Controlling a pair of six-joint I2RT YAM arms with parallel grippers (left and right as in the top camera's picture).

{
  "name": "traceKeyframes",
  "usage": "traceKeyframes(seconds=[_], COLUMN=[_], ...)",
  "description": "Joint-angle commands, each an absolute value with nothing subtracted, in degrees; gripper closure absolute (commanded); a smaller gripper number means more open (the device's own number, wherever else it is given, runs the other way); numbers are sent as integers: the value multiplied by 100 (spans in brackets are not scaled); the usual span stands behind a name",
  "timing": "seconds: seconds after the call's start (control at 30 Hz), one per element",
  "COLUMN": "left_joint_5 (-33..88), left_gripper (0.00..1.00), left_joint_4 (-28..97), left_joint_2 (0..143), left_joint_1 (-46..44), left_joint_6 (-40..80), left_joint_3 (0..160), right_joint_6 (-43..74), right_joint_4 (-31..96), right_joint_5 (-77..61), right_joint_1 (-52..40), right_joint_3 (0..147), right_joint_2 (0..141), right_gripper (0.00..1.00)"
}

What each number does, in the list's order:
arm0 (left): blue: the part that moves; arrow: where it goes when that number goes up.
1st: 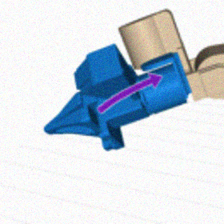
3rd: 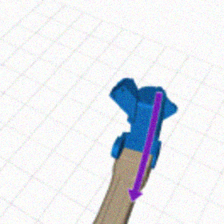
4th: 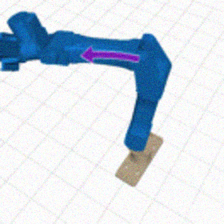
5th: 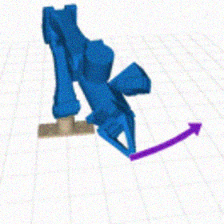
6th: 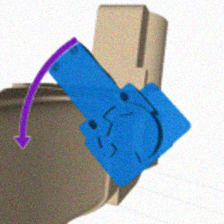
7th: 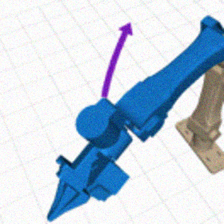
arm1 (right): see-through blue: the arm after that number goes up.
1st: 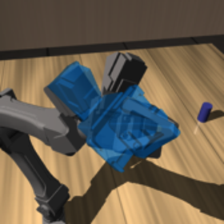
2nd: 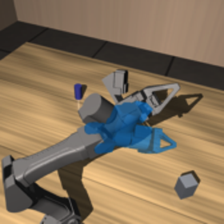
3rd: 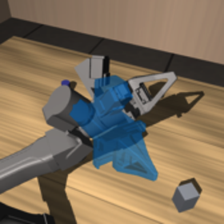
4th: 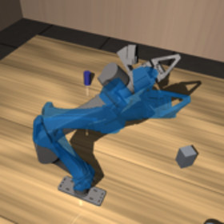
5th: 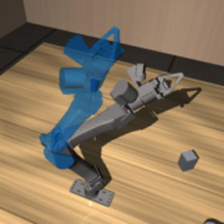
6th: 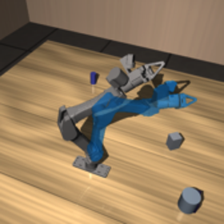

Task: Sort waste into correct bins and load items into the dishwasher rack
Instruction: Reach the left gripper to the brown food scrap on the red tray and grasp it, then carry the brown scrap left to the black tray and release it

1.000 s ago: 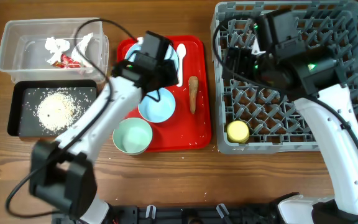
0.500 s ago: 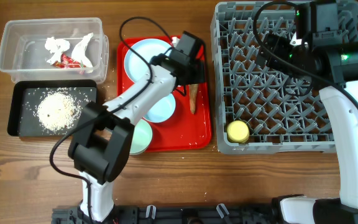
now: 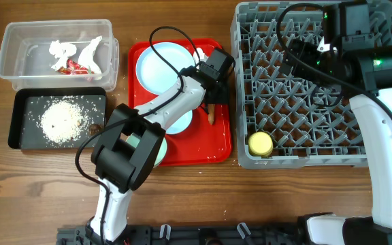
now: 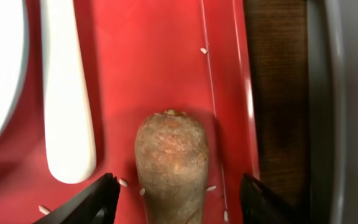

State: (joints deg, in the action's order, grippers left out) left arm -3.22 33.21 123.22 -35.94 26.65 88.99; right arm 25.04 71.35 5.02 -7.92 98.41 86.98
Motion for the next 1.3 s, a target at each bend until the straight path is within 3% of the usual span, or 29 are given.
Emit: traceKeyframes(seconds=[0.0, 0.1, 0.27, 0.33, 0.8, 1.0, 1.27], left_joint_5=[-460, -460, -460, -458, -460, -803, -1017], left_gripper=[41, 55, 89, 95, 96, 96, 96], left_joint_4=[3319, 3317, 3299, 3304, 4777, 5662, 6676], left_joint_2=[12717, 12763, 12757, 12733, 10718, 9690, 9756], left_joint_1=[-3579, -3579, -3579, -3579, -3164, -2051, 56], left_joint_6=[2567, 2569, 2569, 2571, 2569, 2576, 2617], left_joint_3=[8976, 8976, 8976, 8978, 9474, 9474, 9472], right_joint_6=[2344, 2261, 2252, 2252, 2250, 2250, 2252], right_joint_4=[7166, 7166, 7166, 7164, 7116, 7109, 7094], right_joint_5=[602, 602, 604, 602, 602, 602, 600], right_joint_1=[-790, -790, -790, -790, -790, -790, -790], right_joint_3=[9931, 9931, 9931, 9931, 9931, 9931, 9926], right_joint_2=[8580, 8580, 8582, 8582, 8582, 8582, 8582], right_gripper=[0, 0, 0, 0, 0, 0, 0])
